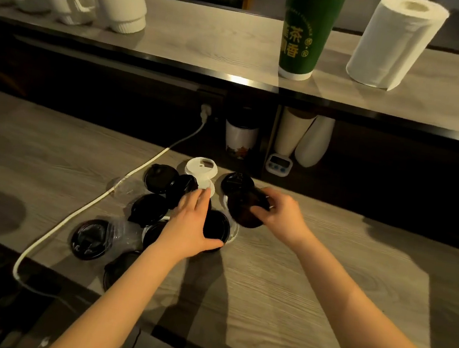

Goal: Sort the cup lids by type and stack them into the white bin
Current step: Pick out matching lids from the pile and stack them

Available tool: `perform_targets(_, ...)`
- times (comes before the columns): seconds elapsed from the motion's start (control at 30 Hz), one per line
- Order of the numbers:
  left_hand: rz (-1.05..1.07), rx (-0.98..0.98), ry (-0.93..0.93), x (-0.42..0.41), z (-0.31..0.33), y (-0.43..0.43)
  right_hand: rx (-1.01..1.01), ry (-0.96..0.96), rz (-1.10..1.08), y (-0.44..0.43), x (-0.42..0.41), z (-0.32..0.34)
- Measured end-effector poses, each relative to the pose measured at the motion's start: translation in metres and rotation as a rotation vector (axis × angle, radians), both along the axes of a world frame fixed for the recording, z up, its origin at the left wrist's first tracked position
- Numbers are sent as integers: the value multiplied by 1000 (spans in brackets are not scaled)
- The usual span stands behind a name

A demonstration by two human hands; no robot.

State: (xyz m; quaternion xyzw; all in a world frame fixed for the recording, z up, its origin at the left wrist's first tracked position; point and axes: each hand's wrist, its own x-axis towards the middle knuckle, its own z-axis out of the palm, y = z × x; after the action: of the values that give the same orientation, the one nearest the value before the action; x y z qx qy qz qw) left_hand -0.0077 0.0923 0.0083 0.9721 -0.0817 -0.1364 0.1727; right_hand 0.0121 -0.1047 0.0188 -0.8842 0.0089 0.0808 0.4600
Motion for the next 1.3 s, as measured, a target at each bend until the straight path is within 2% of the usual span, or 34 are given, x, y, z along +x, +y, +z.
perform_targets(0.07, -24, 147, 102, 5, -14, -1, 9, 28, -133, -18, -2, -4)
perform_targets(0.13, -44, 212, 150, 4, -26, -4, 14, 45, -210, -29, -8, -7)
perform_targets(0.37, -43, 203, 63, 0, -30, -9, 72, 101, -267, -32, -24, -16)
perform_targets(0.43, -29, 159, 17, -3, -19, -11, 86, 107, -258, -28, -26, -16)
perform_targets(0.5, -24, 33, -57, -8, -7, -15, 129, 129, -225, -21, -27, -12)
perform_targets(0.67, -15, -167, -169, -16, 13, -35, 504, 193, -159, 6, -30, 7)
perform_targets(0.77, 17, -225, -221, -14, 13, -40, 636, 227, -148, 10, -34, 16)
perform_targets(0.87, 11, -227, -223, -13, 12, -42, 655, 248, -119, 5, -35, 21)
perform_targets(1.0, -2, -226, -215, -16, 14, -45, 589, 225, -13, 3, -35, 23)
perform_targets(1.13, -20, -227, -198, -22, 13, -36, 556, 238, 5, 4, -31, 21)
perform_targets(1.2, 28, -382, -73, -28, 11, -29, 554, 261, 7, 4, -29, 16)
perform_targets(1.3, 277, -820, 208, -33, 1, -17, 567, 321, 14, 7, -31, 9)
